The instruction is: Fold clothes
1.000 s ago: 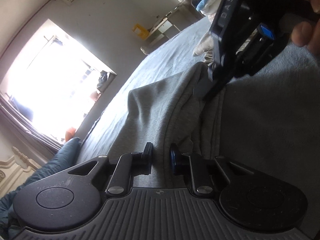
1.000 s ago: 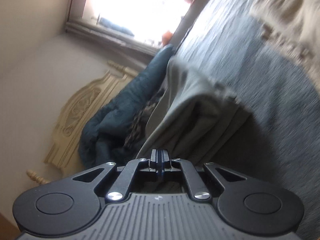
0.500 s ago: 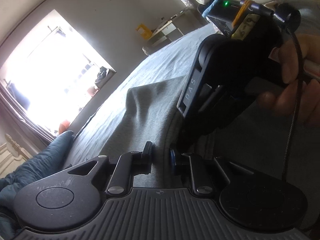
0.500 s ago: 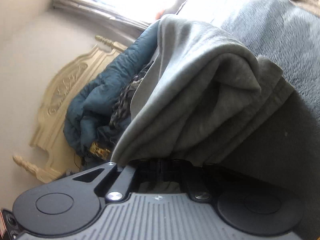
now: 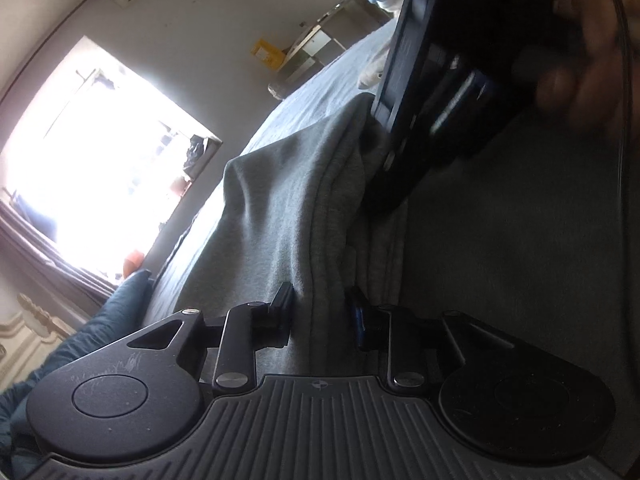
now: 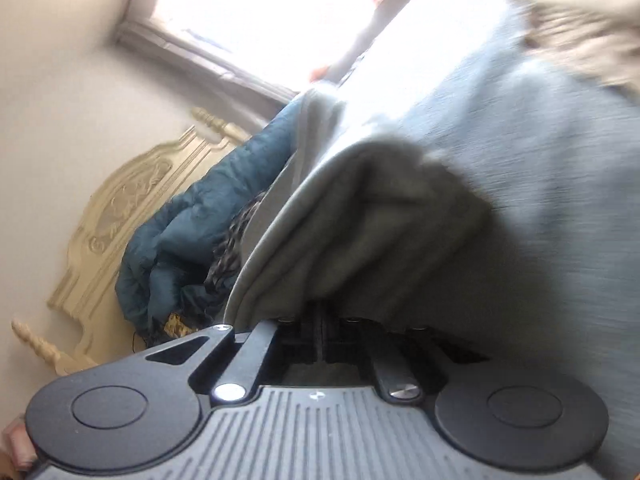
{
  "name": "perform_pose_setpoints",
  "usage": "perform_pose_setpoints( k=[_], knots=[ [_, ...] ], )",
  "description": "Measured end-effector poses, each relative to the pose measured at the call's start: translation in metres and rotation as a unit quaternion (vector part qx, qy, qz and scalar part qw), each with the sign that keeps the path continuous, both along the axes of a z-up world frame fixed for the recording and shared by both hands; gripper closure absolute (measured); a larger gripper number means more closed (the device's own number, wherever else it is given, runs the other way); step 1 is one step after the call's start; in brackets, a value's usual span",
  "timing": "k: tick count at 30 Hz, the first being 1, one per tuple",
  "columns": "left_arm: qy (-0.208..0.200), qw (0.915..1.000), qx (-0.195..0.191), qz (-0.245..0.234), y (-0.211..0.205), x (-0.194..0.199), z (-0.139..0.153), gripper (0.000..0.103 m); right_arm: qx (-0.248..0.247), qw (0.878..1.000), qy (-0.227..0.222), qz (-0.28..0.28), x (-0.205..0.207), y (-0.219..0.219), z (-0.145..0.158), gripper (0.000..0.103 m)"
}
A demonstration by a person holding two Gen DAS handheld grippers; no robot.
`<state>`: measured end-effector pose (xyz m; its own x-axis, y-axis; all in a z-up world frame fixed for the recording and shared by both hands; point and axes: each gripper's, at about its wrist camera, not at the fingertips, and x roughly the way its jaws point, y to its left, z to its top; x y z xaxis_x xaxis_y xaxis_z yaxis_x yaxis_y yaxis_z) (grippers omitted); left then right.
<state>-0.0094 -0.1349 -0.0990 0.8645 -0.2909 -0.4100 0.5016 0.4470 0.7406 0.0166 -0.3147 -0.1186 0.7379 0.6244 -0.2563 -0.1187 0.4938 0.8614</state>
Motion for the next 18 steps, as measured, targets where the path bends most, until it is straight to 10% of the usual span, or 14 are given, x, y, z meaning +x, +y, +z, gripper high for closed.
perform_pose_setpoints(
  k=[4,8,18],
  knots=[
    [-0.003,1.0000,0.007,-0.005,-0.001,-0.002,0.000,0.076,0.086,0.996,0.028,-0.007,-0.006,-0.034,-0.004,0.091],
    [-0.006,0.9998,0.014,-0.011,-0.005,-0.004,-0.001,0.076,0.137,0.989,0.054,0.019,0.004,-0.032,0.003,0.063],
    [-0.022,0.9986,0.025,-0.040,0.001,-0.010,-0.003,0.076,0.140,0.972,0.183,0.057,0.041,-0.007,0.023,0.056]
  ],
)
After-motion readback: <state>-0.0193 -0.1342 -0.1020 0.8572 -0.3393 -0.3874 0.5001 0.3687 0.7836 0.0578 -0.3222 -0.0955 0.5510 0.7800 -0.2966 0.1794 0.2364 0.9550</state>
